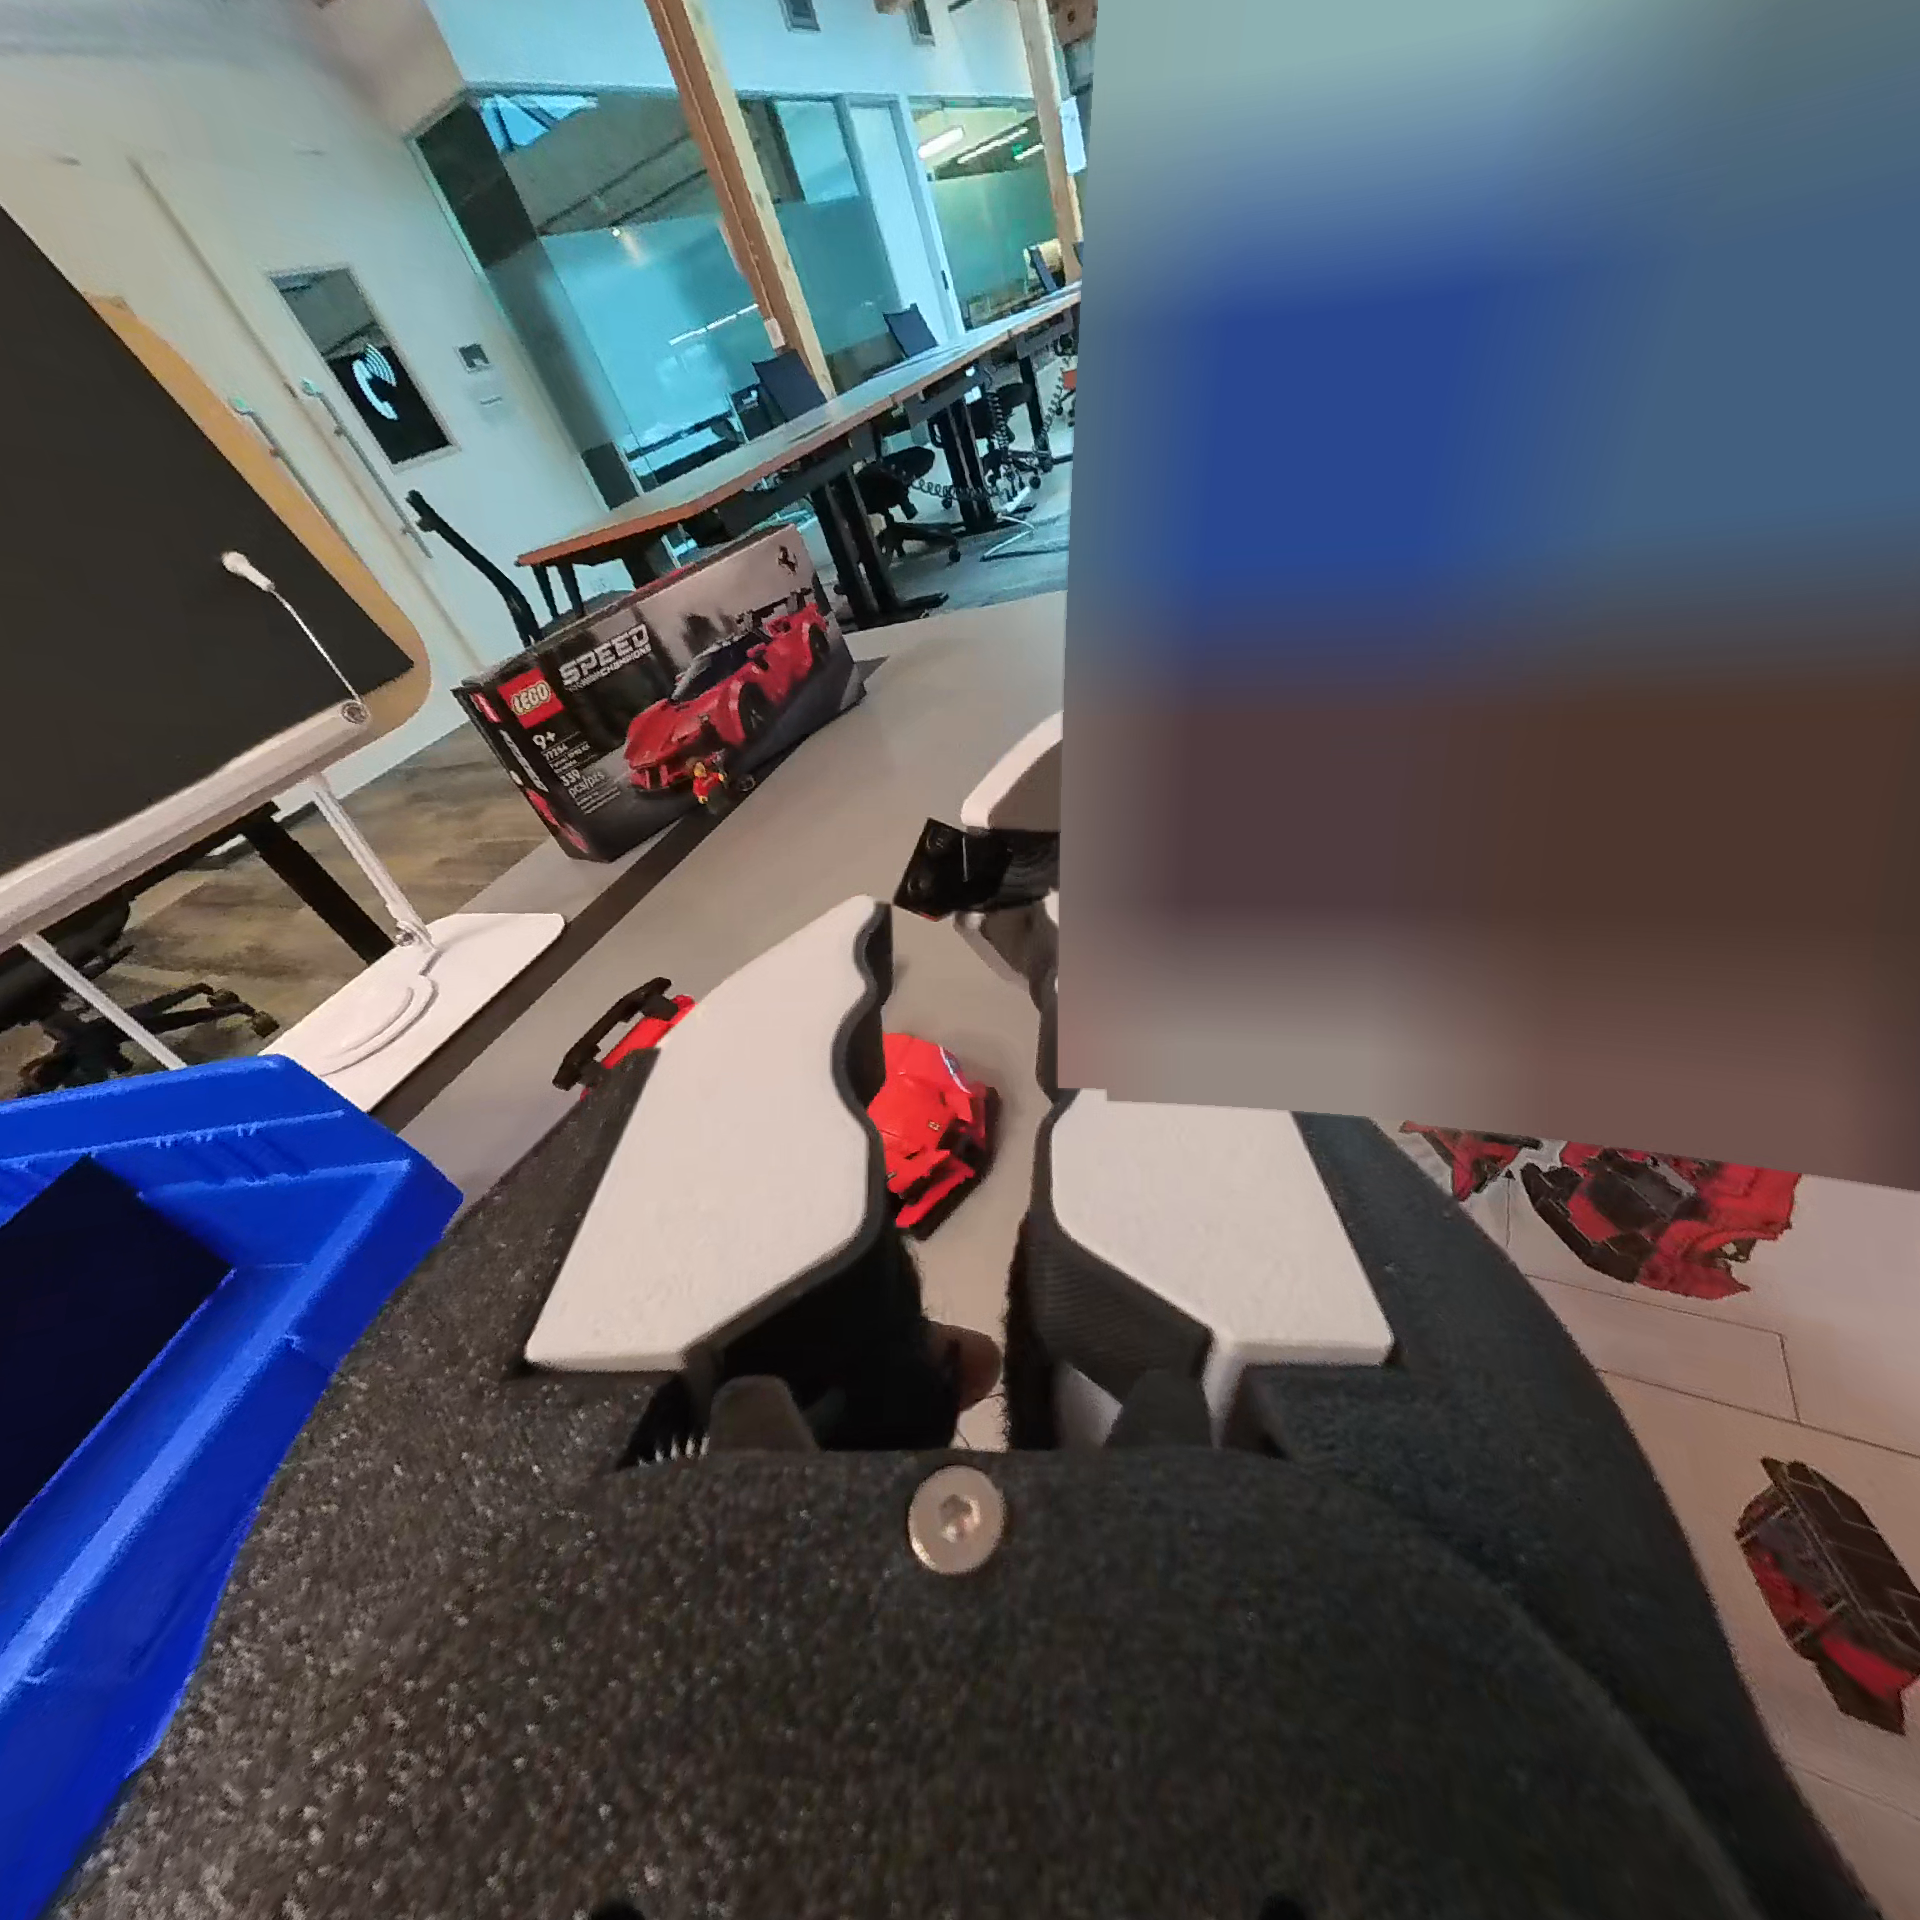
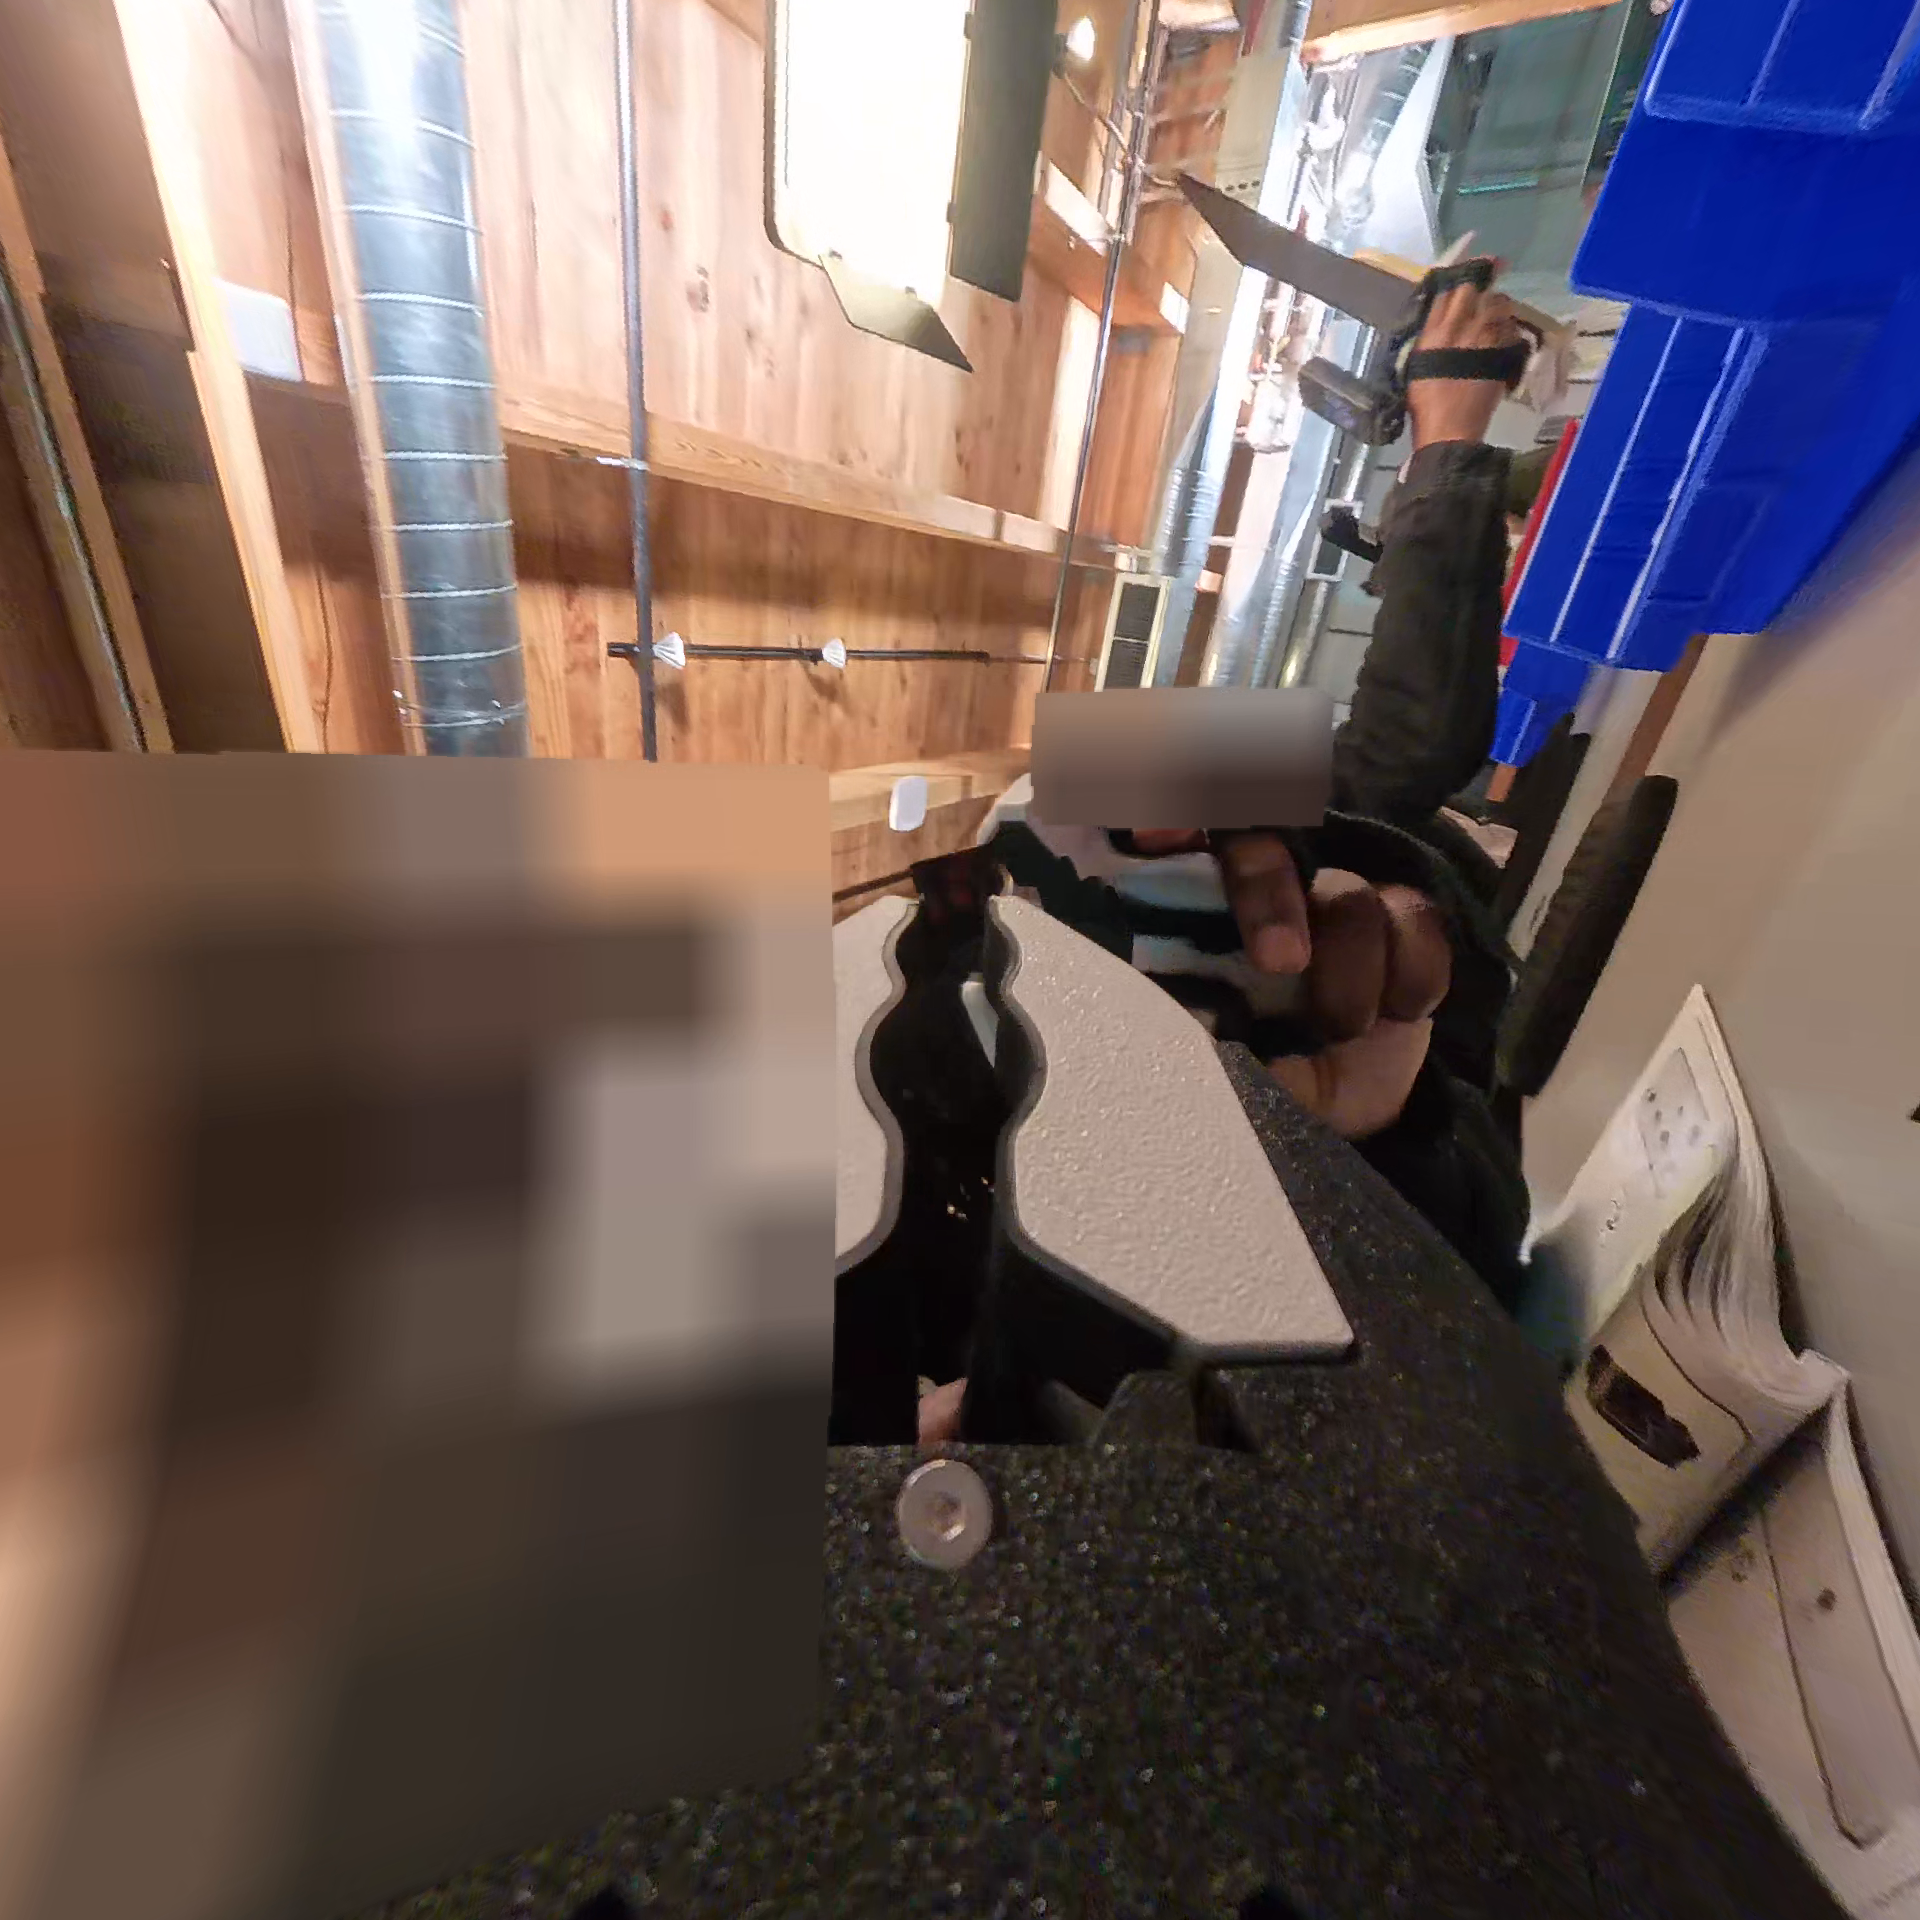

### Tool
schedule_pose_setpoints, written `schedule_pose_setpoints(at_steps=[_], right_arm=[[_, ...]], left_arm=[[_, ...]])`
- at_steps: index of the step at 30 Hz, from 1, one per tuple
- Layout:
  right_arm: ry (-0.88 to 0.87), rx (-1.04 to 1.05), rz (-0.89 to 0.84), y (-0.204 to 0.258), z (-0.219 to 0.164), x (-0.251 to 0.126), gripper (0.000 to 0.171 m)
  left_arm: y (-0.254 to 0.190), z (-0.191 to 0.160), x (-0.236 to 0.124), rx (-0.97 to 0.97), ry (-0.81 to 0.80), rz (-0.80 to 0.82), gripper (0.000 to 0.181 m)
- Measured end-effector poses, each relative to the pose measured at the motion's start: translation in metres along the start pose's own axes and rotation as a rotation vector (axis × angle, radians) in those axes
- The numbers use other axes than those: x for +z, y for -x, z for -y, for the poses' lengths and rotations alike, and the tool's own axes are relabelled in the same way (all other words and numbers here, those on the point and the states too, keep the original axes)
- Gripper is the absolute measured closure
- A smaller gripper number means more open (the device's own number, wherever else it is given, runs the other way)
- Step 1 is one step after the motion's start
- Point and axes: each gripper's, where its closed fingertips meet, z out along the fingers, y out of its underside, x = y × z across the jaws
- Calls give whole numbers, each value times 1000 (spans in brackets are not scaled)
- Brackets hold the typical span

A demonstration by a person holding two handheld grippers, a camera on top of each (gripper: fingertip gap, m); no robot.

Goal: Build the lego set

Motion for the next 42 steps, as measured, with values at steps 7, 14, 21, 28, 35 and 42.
schedule_pose_setpoints(at_steps=[7, 14, 21, 28, 35, 42], right_arm=[[-49, -8, 16, -2, 0, -2, 160], [-121, -18, 19, -7, 6, -8, 160], [-170, -5, 41, -8, 9, -14, 160], [-171, 39, 109, -6, 5, -13, 160], [-177, 41, 145, -2, 4, -15, 155], [81, -270, -233, -17, -4, -31, 160]], left_arm=[[0, -1, 0, -42, 1, 5, 159], [4, -7, 6, -83, 36, 27, 158], [5, -12, 11, -157, 64, 37, 152], [-1, -9, 16, -188, 68, -4, 159], [-5, -7, 12, -174, 86, -55, 159], [-29, -34, -1, 10, 240, -314, 159]])
